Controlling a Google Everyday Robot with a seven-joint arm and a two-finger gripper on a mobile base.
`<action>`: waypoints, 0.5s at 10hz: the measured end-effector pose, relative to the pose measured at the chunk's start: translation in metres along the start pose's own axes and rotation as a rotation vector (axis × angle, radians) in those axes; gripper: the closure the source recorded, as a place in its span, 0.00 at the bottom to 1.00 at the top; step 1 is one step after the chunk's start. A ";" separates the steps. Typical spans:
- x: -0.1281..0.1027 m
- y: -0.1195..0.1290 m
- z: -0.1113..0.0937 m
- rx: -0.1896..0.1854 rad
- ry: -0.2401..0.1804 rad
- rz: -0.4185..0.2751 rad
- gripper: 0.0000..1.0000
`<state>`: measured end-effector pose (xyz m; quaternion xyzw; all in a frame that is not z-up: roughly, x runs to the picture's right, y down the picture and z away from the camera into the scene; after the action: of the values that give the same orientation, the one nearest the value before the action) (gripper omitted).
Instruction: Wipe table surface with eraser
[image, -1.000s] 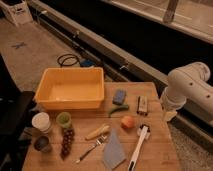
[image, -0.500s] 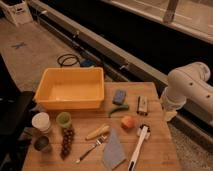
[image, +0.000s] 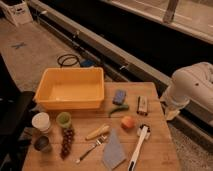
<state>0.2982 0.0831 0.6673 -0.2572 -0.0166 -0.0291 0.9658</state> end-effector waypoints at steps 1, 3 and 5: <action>0.003 -0.010 -0.007 -0.010 -0.019 -0.020 0.35; 0.006 -0.046 -0.006 -0.035 -0.033 -0.092 0.35; -0.001 -0.063 -0.001 -0.036 -0.033 -0.133 0.35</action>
<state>0.2927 0.0282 0.6976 -0.2734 -0.0489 -0.0893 0.9565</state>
